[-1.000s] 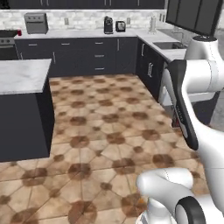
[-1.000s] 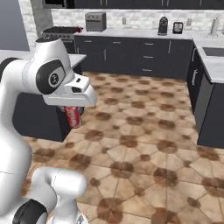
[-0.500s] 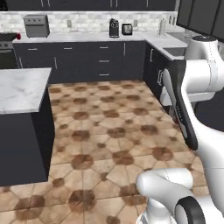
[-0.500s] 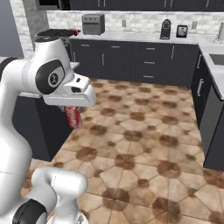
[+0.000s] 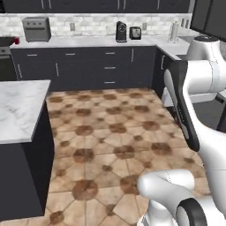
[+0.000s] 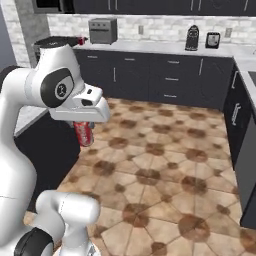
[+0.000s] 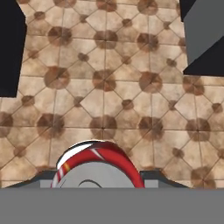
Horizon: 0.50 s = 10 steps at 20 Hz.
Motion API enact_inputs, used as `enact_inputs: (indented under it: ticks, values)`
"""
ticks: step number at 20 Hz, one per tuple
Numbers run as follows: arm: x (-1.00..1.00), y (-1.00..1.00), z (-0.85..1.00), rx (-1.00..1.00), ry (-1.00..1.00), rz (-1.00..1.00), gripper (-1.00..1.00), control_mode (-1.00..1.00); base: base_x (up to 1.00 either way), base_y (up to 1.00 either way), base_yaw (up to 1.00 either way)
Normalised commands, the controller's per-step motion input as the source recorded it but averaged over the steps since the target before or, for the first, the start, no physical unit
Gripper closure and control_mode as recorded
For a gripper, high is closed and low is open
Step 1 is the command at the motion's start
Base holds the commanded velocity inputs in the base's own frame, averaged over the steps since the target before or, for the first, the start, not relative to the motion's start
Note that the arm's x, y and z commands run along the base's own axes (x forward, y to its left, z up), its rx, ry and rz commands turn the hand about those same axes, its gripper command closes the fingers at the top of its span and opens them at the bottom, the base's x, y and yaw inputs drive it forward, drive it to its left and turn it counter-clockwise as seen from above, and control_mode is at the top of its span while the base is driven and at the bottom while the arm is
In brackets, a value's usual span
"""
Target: Four empty soda cans are scattered around the kitchen. Gather all the cans and cluster them next to the stove for recycling.
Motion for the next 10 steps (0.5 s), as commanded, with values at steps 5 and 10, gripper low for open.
enact_inputs:
  ticks: [5, 10]
  values:
    - [0.00, 0.00, 0.00, 0.00, 0.00, 0.00, 1.00, 1.00, 1.00, -0.36, 0.05]
    - [0.00, 0.00, 0.00, 0.00, 0.00, 0.00, 1.00, 1.00, 1.00, -0.44, 0.06]
